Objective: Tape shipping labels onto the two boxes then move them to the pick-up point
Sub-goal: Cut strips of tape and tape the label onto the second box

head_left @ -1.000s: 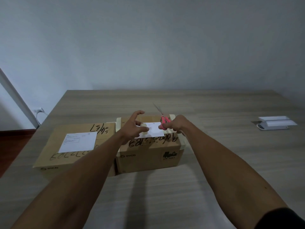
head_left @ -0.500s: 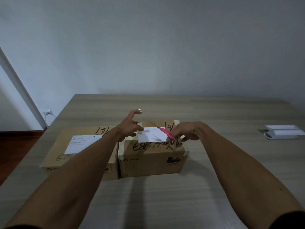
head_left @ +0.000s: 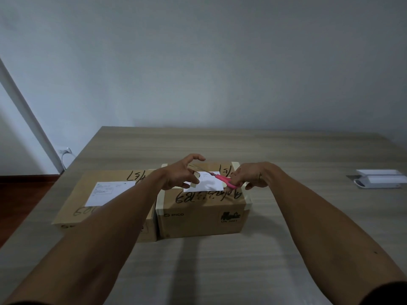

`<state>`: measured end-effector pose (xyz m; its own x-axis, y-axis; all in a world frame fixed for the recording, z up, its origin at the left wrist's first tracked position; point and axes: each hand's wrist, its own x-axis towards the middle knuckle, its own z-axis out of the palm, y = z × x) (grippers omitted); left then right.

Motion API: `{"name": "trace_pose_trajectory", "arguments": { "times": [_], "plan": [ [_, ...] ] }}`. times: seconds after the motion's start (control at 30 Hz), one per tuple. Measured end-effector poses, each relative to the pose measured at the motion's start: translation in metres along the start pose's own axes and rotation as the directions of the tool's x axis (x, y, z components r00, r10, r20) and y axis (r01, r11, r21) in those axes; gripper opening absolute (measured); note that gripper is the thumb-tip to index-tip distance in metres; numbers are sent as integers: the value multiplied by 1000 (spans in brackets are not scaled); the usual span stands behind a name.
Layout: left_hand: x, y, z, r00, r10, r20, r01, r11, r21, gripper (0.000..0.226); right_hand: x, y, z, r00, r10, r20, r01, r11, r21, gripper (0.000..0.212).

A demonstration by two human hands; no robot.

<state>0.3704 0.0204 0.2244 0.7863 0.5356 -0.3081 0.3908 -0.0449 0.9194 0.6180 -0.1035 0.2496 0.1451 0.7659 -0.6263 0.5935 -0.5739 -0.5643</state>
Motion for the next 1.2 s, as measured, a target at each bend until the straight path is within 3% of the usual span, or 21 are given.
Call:
{"name": "trace_pose_trajectory", "arguments": {
  "times": [0.2, 0.37, 0.53, 0.6, 0.67, 0.8, 0.93, 1.2],
  "plan": [
    [3, -1, 2, 1000, 0, 29, -1, 1000, 17, 71, -2, 3, -1, 1000, 4, -23, -5, 1000, -25, 22],
    [3, -5, 4, 1000, -10, 2, 10, 998, 63, 79, -4, -1, -1, 987, -75, -143, 59, 992, -111, 12],
    [-3, -9, 6, 995, 0, -101, 12, 994, 113, 92, -1, -3, 1, 979, 42, -199, -85, 974, -210, 33],
    [-7, -13, 5, 987, 41, -156, -18, 989, 149, 95, 3, 1, 7, 961, 103, -255, -142, 980, -140, 35],
    [-12, -17, 4, 970, 73, -232, -10, 965, 261, 100, 8, 6, 15, 922, 164, -350, -183, 983, -20, 38],
    [-18, -29, 4, 926, 125, -356, 107, 817, 567, 115, 21, 21, 28, 837, 185, -515, -203, 979, 22, 39],
    [-20, -46, 4, 911, 98, -401, 202, 741, 640, 116, 32, 27, 37, 830, 324, -454, -209, 935, 286, 29],
    [-17, -62, 5, 888, 40, -457, 283, 736, 614, 121, 58, 37, 38, 884, 337, -324, -270, 933, 237, 46]
  ]
}}
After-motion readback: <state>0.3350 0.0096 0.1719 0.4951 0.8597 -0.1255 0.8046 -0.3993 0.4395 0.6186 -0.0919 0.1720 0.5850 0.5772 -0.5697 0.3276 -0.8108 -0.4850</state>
